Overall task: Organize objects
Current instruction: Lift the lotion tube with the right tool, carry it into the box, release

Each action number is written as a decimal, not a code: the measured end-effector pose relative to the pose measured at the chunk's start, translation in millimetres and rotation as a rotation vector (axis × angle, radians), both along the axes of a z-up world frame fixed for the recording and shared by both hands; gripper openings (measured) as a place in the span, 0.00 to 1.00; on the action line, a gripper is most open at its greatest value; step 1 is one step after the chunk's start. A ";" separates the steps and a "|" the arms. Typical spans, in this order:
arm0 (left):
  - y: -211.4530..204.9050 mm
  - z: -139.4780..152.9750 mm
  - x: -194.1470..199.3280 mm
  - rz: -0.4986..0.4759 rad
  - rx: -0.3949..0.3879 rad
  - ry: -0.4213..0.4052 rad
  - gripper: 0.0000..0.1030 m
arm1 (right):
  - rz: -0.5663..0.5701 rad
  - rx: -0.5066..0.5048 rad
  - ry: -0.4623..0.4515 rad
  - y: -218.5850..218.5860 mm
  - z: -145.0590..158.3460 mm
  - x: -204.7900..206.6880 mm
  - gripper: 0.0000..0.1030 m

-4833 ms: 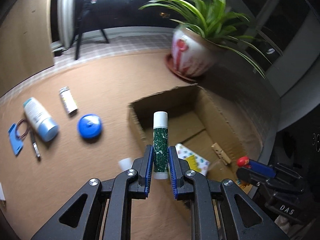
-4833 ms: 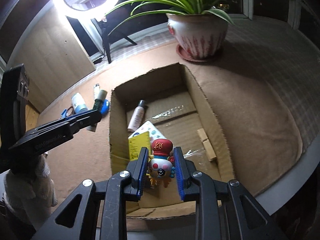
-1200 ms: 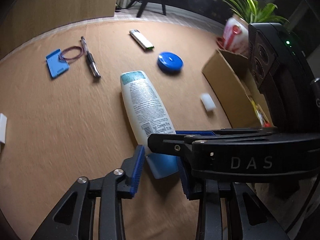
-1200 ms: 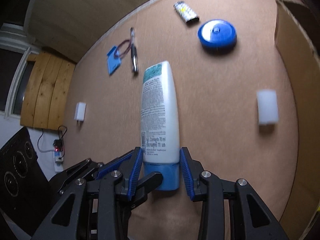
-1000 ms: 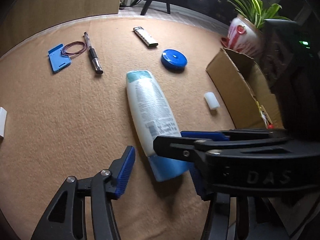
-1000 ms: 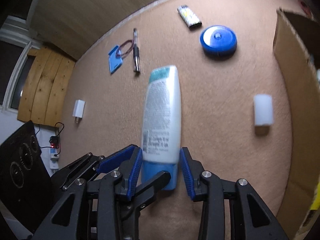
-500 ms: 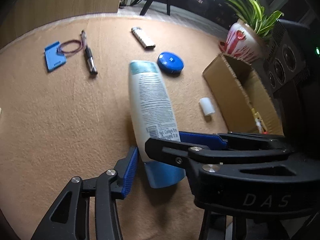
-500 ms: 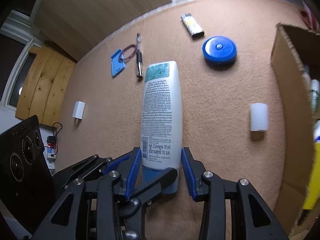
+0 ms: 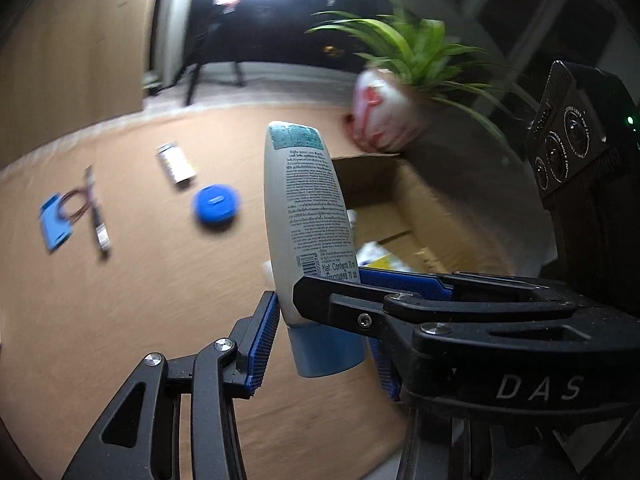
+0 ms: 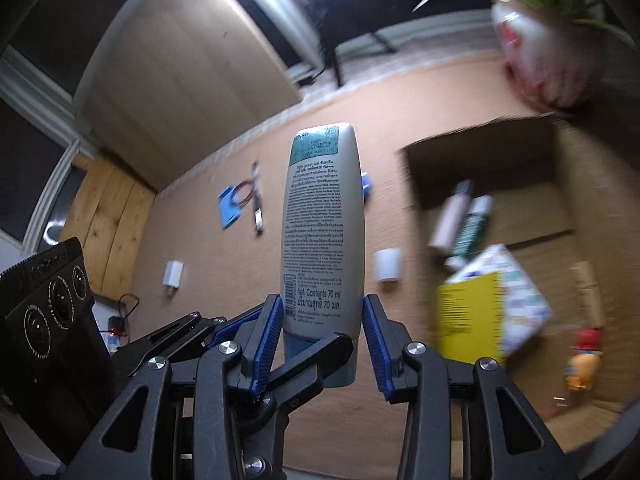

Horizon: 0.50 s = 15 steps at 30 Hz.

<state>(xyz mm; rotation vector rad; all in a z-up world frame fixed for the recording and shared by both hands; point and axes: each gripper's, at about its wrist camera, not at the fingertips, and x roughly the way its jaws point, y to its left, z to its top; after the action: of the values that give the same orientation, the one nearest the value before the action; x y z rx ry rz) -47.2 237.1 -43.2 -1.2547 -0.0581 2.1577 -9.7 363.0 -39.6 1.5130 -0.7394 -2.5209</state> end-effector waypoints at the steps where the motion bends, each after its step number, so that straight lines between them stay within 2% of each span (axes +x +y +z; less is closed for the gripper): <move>1: 9.9 3.0 1.8 -0.022 0.011 0.001 0.46 | -0.015 0.014 0.003 7.2 2.8 5.2 0.37; 10: 97.4 0.0 22.7 -0.179 0.025 -0.022 0.46 | -0.157 0.044 -0.034 74.4 1.3 46.6 0.37; 14: 123.9 -0.4 28.5 -0.223 0.021 -0.012 0.46 | -0.175 0.078 -0.023 92.7 4.1 57.6 0.37; 15: 128.4 0.0 28.1 -0.232 0.019 -0.008 0.48 | -0.176 0.095 -0.021 93.5 5.3 56.8 0.40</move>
<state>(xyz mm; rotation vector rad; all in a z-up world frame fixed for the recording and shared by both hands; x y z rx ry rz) -19.1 365.5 -43.2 -1.1975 0.0610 1.9487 47.1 456.5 -34.3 1.5710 -0.8002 -2.7070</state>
